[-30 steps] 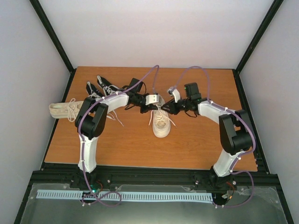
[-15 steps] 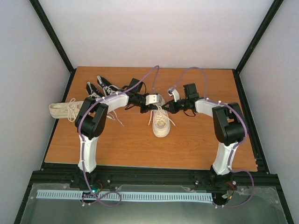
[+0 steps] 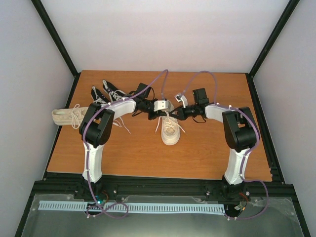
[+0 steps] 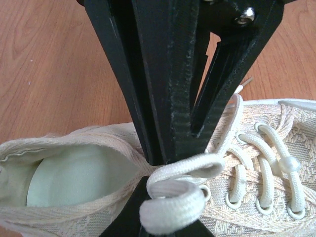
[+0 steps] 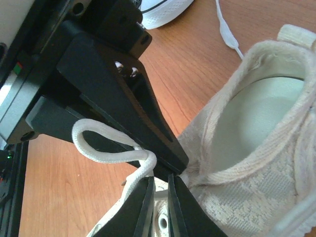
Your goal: Tie the shoes
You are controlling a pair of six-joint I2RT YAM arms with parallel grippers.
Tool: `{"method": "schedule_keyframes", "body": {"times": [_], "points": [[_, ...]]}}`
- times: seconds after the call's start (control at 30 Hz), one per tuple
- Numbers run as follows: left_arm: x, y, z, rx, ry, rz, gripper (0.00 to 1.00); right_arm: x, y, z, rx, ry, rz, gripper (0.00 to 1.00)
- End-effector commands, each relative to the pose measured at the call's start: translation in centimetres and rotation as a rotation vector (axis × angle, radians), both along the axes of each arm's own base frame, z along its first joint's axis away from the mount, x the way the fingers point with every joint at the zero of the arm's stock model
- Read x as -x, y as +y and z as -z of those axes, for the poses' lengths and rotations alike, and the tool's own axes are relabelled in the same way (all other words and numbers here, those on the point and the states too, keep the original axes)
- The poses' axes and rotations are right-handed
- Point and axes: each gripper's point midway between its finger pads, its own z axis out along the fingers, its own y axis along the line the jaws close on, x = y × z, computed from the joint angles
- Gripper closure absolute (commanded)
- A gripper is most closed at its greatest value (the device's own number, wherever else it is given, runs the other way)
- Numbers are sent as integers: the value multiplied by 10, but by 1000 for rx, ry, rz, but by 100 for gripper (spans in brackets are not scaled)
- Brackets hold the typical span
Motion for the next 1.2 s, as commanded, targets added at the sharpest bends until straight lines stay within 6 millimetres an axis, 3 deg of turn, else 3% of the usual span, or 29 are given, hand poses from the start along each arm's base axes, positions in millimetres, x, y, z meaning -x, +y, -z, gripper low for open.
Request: {"method": "schedule_keyframes", "body": {"times": [0.0, 0.33, 0.57, 0.63, 0.73, 0.83, 0.87, 0.93, 0.97, 1.17], "points": [[-2, -7, -1, 27, -29, 23, 99, 4, 10, -10, -42, -33, -59, 90], [-2, -7, -1, 28, -24, 23, 99, -5, 15, -6, -38, -31, -43, 86], [-2, -7, 0, 28, -19, 20, 99, -1, 18, 0, -26, -24, -57, 80], [-2, -8, 0, 30, -19, 19, 99, -1, 19, 0, -26, -27, -59, 84], [-2, -8, 0, 31, -17, 18, 99, -3, 18, -4, -12, -54, -45, 97], [-2, -7, -1, 27, -20, 16, 99, -7, 13, -4, 12, -73, -10, 97], [-1, -7, -2, 25, -24, 21, 94, -8, 11, -4, 18, -73, 1, 97], [1, -4, -2, 13, -40, 37, 70, -8, 6, -1, 35, -69, 21, 97], [2, -2, -1, 6, -52, 46, 64, -9, 3, 0, 48, -72, 31, 97], [3, 8, -6, -32, -114, 77, 60, -2, -1, 2, 61, -69, 33, 97]]}}
